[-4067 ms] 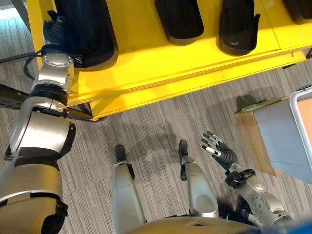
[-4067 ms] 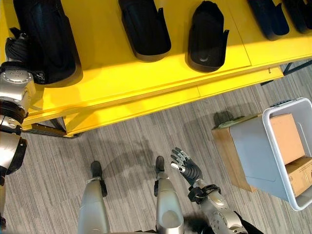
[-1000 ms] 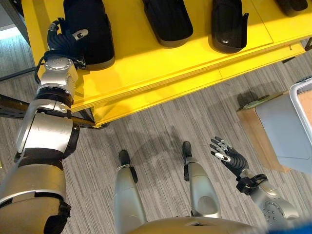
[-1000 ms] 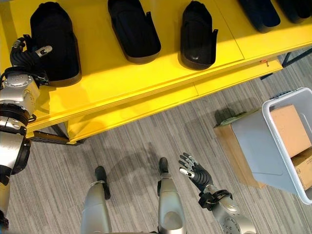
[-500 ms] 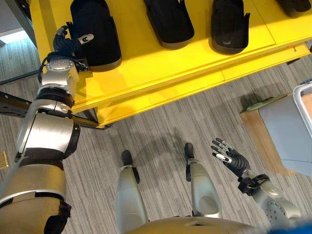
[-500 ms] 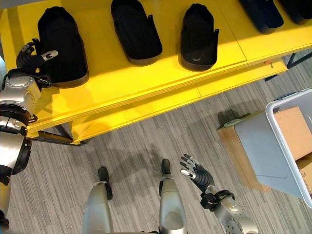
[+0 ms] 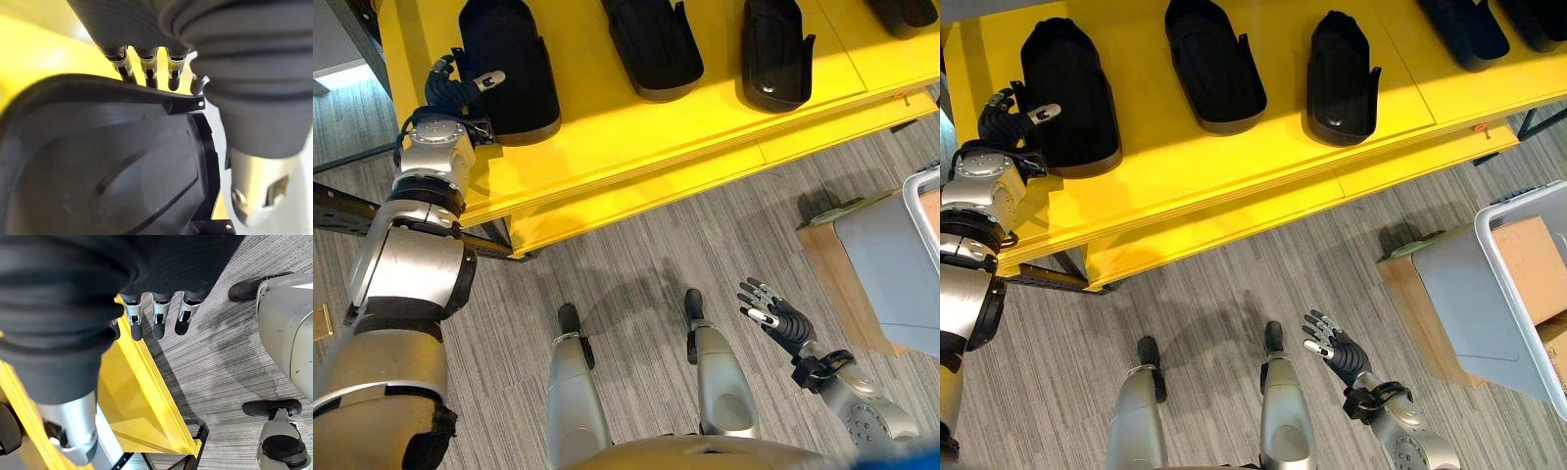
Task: Move parts from the plastic box to the shelf.
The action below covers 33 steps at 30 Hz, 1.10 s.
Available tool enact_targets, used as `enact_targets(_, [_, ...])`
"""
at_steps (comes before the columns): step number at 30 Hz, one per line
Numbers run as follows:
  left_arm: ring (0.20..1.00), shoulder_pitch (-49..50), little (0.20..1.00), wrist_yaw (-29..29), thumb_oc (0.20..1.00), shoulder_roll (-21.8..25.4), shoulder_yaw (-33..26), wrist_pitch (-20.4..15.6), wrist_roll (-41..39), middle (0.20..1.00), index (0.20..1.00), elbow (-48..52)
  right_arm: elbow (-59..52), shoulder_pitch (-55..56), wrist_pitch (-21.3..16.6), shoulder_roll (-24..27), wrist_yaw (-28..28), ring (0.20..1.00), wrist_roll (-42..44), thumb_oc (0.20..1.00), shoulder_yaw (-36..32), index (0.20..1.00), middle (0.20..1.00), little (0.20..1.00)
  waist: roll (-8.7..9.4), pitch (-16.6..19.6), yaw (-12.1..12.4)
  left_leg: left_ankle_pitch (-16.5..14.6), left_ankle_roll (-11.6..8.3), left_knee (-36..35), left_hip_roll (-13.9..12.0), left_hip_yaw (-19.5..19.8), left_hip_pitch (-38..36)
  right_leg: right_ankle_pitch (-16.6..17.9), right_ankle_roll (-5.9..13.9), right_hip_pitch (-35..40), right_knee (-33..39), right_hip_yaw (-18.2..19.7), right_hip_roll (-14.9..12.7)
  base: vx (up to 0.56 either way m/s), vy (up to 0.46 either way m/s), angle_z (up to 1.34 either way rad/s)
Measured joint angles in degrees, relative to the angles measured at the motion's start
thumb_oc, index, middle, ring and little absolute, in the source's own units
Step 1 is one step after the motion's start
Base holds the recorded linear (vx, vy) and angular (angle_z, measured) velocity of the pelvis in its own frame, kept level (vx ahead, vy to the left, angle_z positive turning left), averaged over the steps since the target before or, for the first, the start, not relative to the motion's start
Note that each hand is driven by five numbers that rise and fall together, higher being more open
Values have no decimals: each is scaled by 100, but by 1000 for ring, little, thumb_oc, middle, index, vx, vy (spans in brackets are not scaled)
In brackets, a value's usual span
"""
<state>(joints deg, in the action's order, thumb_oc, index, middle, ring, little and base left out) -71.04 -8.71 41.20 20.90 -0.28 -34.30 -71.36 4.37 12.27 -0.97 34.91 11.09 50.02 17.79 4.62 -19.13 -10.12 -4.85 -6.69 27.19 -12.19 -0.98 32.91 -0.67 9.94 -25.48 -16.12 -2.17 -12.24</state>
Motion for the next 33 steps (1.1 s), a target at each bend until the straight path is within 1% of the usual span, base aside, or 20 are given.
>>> enact_targets(5, [1000,0,1000,0,1000,-26,141,2,1,1000,1000,0,1,1,1,0,1,1000,1,1000,-80,1000,1000,1000,-10,-6,1,4,-3,1,0,-4,-19,-3,-3,-1,-21,10,-1,0,0,0])
enact_targets(18, [1000,1,1000,10,1000,-41,156,4,1,1000,1000,0,2,139,2,0,2,1000,1,1000,-157,1000,1000,1000,-15,-9,-24,3,-4,5,-10,-40,-74,-40,-31,-12,-95,68,5,0,0,0])
enact_targets(27, [1000,1,1000,15,1000,-31,152,4,1,1000,1000,0,3,138,2,-1,4,1000,0,1000,-157,1000,1000,1000,-16,-10,13,3,-4,4,-9,-45,-77,-39,-30,-13,-96,74,5,0,0,0])
enact_targets(30, [1000,4,1000,26,1000,95,149,4,7,1000,1000,-10,6,138,3,-1,13,1000,1,1000,-158,1000,1000,1000,-31,-18,28,3,-4,6,-7,-43,-77,-39,-30,-10,-100,73,4,0,0,0])
enact_targets(33, [1000,11,1000,135,1000,396,143,9,39,1000,1000,-131,13,141,3,-1,36,1000,1,1000,-161,1000,1000,1000,-78,-40,50,3,-4,3,-4,-40,-83,-40,-31,1,-101,72,1,0,0,0])
